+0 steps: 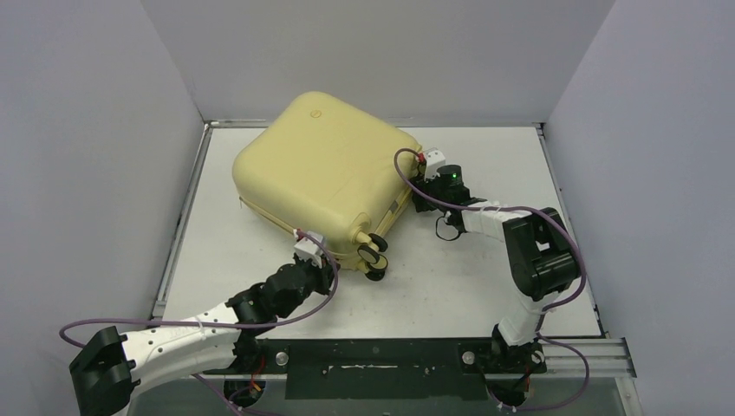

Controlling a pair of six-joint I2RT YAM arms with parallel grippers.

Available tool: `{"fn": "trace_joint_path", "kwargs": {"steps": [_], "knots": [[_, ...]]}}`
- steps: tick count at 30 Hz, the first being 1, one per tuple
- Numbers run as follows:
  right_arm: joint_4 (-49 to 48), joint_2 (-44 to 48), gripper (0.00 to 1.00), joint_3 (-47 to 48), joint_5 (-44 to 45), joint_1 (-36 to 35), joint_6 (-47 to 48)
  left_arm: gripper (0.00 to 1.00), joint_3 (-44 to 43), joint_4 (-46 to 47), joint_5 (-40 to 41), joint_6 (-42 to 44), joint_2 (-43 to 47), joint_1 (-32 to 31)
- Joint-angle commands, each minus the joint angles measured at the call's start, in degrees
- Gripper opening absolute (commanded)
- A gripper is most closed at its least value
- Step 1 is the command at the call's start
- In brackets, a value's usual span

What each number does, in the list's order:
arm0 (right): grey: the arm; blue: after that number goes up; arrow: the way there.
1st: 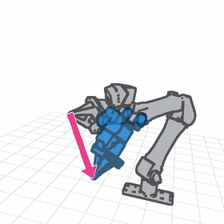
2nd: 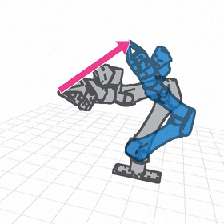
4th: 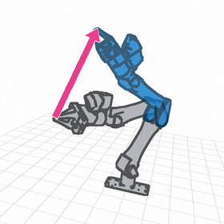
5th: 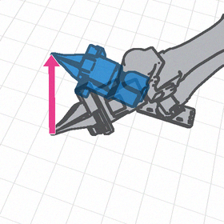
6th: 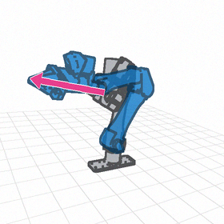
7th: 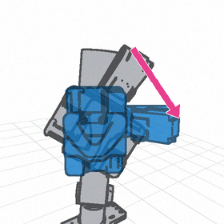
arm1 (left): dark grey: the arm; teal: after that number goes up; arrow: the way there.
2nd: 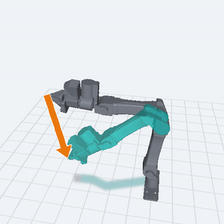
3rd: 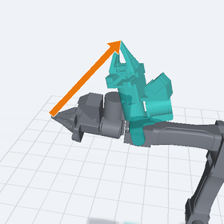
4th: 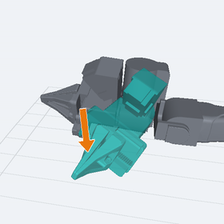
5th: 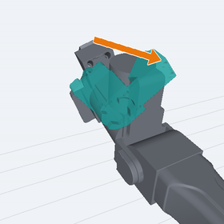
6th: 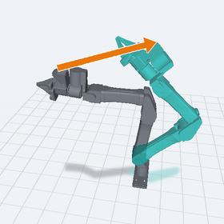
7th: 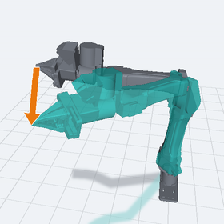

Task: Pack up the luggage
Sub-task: Zip the luggage at the center of the board.

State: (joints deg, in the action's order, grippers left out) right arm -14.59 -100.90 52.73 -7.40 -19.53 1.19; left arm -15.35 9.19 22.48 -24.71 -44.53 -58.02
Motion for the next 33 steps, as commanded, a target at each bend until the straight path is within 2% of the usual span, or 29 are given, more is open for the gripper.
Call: {"fn": "trace_joint_path", "kwargs": {"steps": [1,6,15,23,30,33], "knots": [[4.7,-2.4,0.27,2.6,0.2,0.3,-1.8,0.00,-3.6,2.1,2.0,0.9,0.7,0.4],[5.2,-0.3,0.09,-1.4,0.9,-0.9,-9.1,0.00,-4.4,1.2,2.9,1.1,0.5,0.6],[-3.5,8.8,0.00,-18.9,3.7,-3.7,-23.3,0.00,-7.0,2.8,1.5,2.6,-3.6,2.7],[-6.0,16.2,0.00,-27.5,5.5,-6.1,-29.0,0.00,-9.2,4.5,-1.3,3.7,-9.4,5.7],[-5.4,16.9,0.00,-28.8,6.1,-6.5,-31.2,0.00,-4.4,0.7,-7.1,-0.1,-4.7,5.2],[-5.2,16.5,0.00,-28.4,6.1,-6.5,-31.9,0.00,-3.3,-1.9,-8.1,-0.8,-2.0,2.2]]}}
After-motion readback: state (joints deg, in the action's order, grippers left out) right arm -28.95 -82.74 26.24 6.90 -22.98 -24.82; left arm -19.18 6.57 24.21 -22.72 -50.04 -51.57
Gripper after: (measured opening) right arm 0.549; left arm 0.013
